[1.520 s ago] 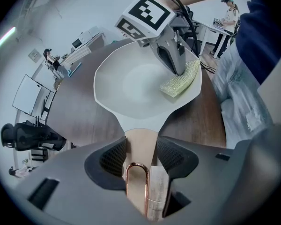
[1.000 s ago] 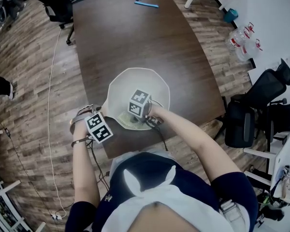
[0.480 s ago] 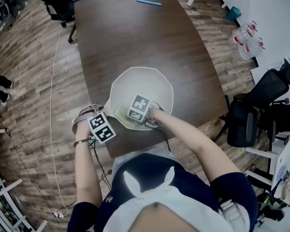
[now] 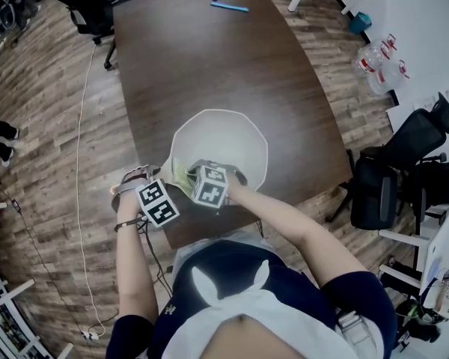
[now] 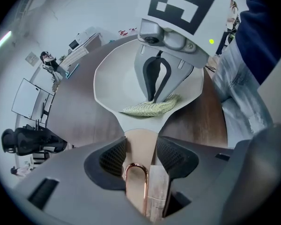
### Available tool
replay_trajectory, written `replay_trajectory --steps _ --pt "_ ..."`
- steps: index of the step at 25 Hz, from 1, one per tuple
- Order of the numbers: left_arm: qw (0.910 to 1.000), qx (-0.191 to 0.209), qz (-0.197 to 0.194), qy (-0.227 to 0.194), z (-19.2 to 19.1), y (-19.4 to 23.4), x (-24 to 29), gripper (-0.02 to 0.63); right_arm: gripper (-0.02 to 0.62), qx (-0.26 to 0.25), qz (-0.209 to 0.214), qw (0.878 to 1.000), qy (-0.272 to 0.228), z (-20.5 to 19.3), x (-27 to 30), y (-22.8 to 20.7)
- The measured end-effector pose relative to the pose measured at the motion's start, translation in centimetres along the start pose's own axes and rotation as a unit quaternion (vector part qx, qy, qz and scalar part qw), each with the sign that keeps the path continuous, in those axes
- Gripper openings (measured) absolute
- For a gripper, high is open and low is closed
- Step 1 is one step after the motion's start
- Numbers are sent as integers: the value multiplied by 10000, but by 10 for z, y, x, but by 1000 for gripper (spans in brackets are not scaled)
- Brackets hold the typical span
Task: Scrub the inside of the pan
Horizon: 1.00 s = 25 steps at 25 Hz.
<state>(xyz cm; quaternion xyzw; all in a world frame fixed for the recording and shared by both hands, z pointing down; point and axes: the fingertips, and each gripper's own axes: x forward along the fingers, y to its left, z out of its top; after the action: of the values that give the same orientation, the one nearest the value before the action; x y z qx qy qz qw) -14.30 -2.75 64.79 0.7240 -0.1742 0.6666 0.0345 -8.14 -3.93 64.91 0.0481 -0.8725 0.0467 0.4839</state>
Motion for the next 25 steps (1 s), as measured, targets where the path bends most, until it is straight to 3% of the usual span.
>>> replay_trajectory --steps 14,25 --pt "9999 81 92 51 0 0 2 206 24 -443 -930 9946 90 1 19 -34" --pt "9995 210 179 129 1 2 0 204 25 -452 -1013 9938 113 2 22 -54"
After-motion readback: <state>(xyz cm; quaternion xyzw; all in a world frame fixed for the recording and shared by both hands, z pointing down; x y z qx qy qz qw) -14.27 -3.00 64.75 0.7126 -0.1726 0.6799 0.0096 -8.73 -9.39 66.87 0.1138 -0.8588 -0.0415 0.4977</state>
